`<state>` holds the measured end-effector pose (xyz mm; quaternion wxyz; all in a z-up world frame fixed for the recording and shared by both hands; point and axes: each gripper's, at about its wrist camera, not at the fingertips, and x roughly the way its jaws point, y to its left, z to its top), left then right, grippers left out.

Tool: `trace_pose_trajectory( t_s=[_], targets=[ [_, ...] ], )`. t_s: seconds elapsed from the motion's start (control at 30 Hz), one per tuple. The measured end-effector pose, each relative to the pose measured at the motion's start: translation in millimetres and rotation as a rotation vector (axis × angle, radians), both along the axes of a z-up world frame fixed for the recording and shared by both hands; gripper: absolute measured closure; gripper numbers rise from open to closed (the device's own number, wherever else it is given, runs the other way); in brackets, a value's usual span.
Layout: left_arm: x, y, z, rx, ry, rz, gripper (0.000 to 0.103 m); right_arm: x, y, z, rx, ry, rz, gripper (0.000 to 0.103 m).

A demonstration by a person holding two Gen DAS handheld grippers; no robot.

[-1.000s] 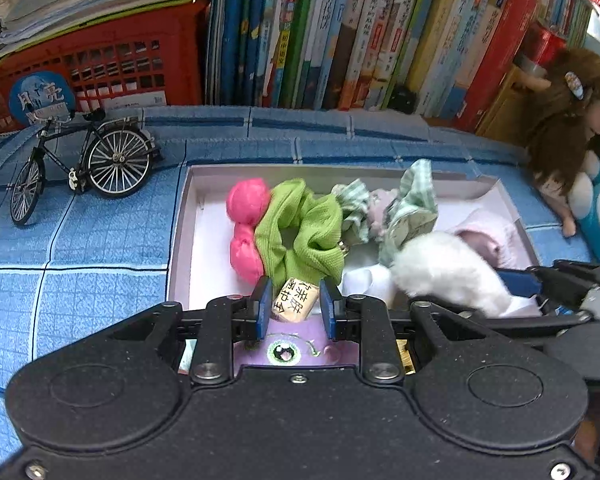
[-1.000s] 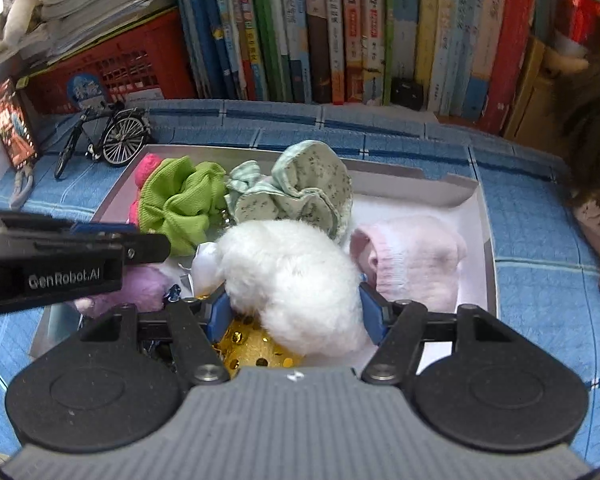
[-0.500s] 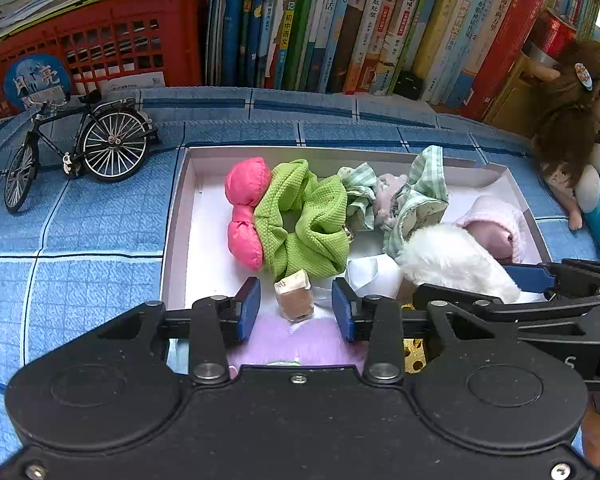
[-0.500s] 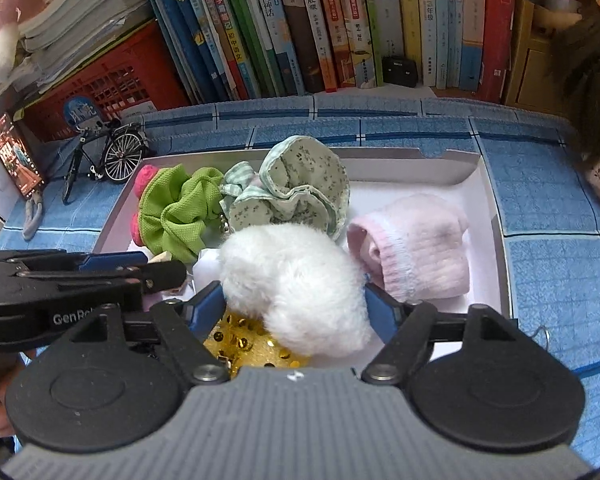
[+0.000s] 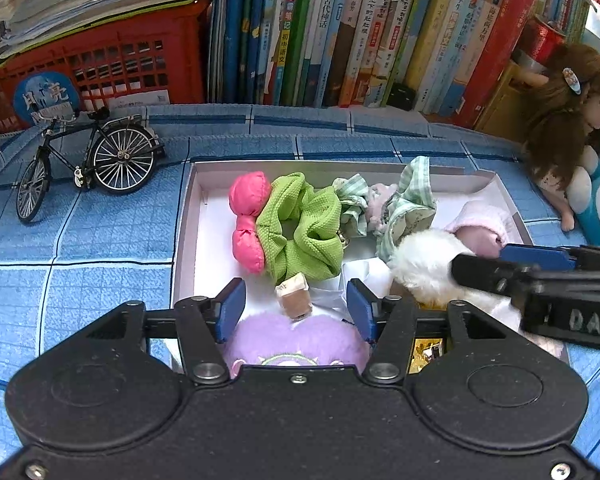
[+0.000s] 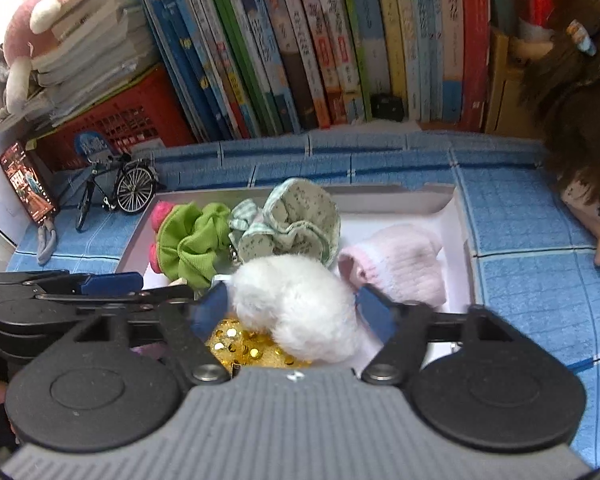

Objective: Organize soft objects
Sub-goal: 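Lower the cork tag onto the purple plush while the right lowers the pompom beside the pink sock, then open both grippers and lift them away from the tray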

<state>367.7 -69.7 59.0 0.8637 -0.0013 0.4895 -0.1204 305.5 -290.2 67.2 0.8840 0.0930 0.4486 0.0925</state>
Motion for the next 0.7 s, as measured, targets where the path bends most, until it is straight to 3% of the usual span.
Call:
trace_pose_trajectory(
  t_s=[0.07, 0.23, 0.63, 0.7],
  targets=[
    [-1.3, 0.3, 0.1, 0.001, 0.0, 0.002, 0.049, 0.6, 1.0, -1.8, -0.019, 0.02, -0.015, 0.076],
    [-4.5, 1.2, -0.4, 0.004, 0.001, 0.003, 0.049, 1.7, 7.9, -13.0, -0.074, 0.046, -0.01, 0.078],
    [-19.5, 4.2, 21.1, -0.003, -0.037, 0.01, 0.048, -12.4, 7.1, 5.9, -0.071, 0.0, -0.02, 0.072],
    [-23.3, 4.6, 27.6, -0.008, -0.047, 0.013, 0.047, -16.3, 6.9, 11.8, -0.075, -0.014, -0.022, 0.06]
  ],
)
